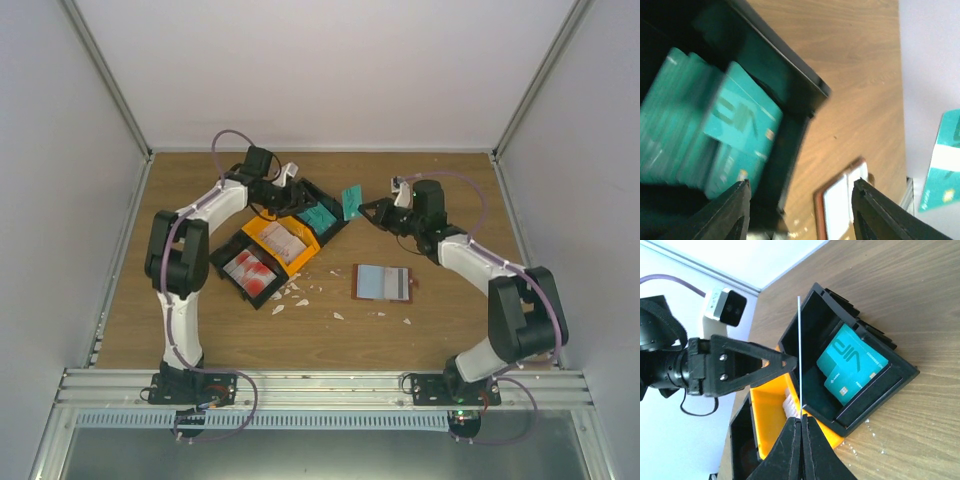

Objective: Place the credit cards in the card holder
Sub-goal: Place the credit card in the storage box, then insert the credit card into the card holder.

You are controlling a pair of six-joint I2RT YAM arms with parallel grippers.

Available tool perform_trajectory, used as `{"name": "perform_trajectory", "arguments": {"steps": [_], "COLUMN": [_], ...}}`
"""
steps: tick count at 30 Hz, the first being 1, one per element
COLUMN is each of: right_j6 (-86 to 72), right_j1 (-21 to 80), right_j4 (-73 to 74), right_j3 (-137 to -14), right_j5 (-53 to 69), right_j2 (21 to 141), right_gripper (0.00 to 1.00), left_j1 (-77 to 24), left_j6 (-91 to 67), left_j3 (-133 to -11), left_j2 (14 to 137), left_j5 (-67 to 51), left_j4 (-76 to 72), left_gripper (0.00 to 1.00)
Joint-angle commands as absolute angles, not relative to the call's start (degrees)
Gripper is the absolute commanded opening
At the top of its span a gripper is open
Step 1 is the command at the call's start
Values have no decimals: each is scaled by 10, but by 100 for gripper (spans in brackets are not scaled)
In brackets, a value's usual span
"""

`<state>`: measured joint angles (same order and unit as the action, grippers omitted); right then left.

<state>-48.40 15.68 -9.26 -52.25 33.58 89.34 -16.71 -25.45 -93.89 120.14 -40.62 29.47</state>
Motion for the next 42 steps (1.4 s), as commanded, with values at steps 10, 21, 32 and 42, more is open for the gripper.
{"name": "perform_trajectory", "arguments": {"steps": [10, 21, 32, 42], "right_j6": [-641, -724, -617, -398], "right_j1": [152, 152, 149, 136], "right_j4": [-367, -394, -178, 253], "right_j3": [-345, -290, -308, -363], "right_j5": [489, 487, 436, 134], "right_j2": [742, 640, 593, 528], "right_gripper": [0, 0, 10, 48], "left_j1": [-250, -296, -316, -370], "left_j6": [-415, -526, -505, -411], "left_j3": [-702, -618, -597, -559], "left_j2": [989, 924, 907, 963], "left_j5": [-555, -558, -539, -445], "left_j4": [-63, -196, -178, -110], "left_gripper": [73, 31, 0, 0]}}
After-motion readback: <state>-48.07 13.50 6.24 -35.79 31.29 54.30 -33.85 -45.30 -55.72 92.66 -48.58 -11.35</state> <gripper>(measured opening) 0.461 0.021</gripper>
